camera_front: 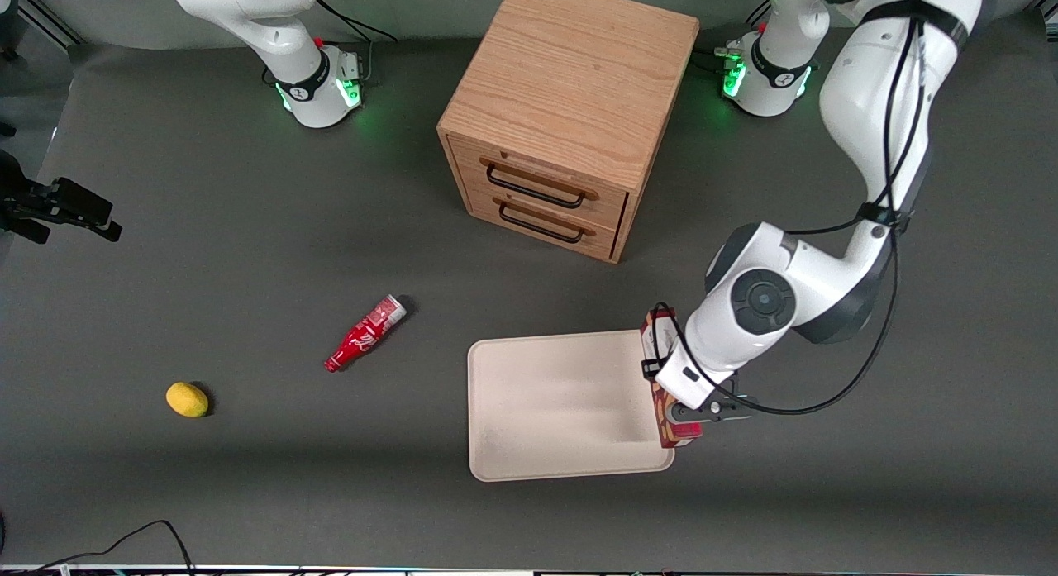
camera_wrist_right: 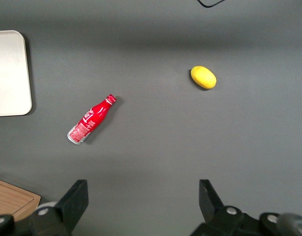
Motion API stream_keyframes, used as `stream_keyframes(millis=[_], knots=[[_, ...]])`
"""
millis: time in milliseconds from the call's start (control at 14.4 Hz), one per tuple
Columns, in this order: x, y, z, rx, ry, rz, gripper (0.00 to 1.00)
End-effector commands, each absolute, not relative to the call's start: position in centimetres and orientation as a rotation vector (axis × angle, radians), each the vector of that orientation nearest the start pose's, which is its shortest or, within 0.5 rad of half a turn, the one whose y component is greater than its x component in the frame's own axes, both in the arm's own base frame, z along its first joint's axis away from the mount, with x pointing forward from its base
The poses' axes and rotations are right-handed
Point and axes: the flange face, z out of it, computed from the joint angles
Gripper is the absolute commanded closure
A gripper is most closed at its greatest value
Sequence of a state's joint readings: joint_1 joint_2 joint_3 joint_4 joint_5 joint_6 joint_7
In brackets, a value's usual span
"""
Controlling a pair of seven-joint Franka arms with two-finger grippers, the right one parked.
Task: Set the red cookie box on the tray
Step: 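Carry the upright cookie box over the white tray's edge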
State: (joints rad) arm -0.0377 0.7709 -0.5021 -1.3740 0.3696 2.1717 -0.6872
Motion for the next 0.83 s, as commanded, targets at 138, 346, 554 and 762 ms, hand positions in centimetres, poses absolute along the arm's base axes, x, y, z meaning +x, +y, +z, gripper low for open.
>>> stream_keyframes(millis=[138, 346, 554, 762], knots=[[68.3, -30.7, 27.4, -3.205, -0.178, -0.231, 1.0], [68.3, -30.9, 26.4, -3.187, -0.176, -0.235, 1.0], [68.1, -31.0, 25.8, -3.193, -0.193, -0.261, 0.8], [68.1, -31.1, 25.7, -3.196, -0.194, -0.264, 0.13]])
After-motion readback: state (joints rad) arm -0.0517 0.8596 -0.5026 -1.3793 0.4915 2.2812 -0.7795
